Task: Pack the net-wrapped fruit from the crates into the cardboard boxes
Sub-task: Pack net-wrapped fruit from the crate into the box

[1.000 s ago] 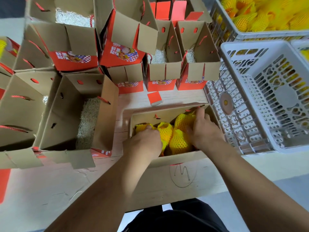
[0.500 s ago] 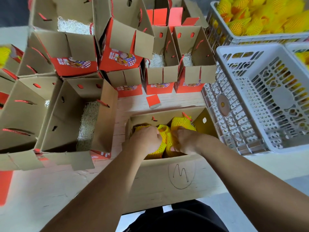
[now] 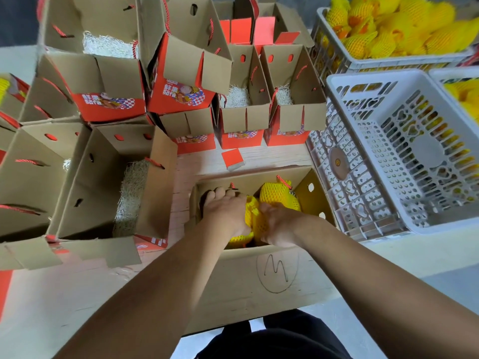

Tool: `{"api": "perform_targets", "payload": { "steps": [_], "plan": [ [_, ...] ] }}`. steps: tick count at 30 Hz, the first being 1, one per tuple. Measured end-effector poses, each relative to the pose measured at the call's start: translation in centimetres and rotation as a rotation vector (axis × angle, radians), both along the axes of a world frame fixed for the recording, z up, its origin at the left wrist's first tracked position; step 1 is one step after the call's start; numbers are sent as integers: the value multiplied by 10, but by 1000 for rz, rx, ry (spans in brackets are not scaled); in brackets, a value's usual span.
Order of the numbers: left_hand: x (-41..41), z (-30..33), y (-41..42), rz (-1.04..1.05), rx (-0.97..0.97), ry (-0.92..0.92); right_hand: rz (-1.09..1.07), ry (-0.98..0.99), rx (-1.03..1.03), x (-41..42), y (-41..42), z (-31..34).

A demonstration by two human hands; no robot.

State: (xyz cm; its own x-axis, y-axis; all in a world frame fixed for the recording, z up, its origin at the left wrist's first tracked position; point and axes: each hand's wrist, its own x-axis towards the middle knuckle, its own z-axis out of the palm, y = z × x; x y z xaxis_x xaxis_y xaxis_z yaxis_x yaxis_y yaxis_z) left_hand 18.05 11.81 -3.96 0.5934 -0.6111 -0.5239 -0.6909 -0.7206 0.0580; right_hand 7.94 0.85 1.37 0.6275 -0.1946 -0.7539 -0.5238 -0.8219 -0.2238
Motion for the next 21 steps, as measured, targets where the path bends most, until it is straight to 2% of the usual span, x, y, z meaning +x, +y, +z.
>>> {"api": "perform_targets", "payload": {
  "steps": [2,4,10,15,21],
  "plan": [
    [-6,-2,-11,-7,98,-28,-27,-23,21,-5,-3,-1],
    [-15,-6,-19,-11,97,-71,-46,-40,52,-9,-8,-2],
    [0,-10,-8,83,-173,-40,-20,-30,140,-18,-24,-3],
    [0,-12,-11,168,-248,2,79,22,115,-13,-15,-3],
    [1,-8,-11,192,-304,31,250,4,-26,3,3,-2]
  ]
}}
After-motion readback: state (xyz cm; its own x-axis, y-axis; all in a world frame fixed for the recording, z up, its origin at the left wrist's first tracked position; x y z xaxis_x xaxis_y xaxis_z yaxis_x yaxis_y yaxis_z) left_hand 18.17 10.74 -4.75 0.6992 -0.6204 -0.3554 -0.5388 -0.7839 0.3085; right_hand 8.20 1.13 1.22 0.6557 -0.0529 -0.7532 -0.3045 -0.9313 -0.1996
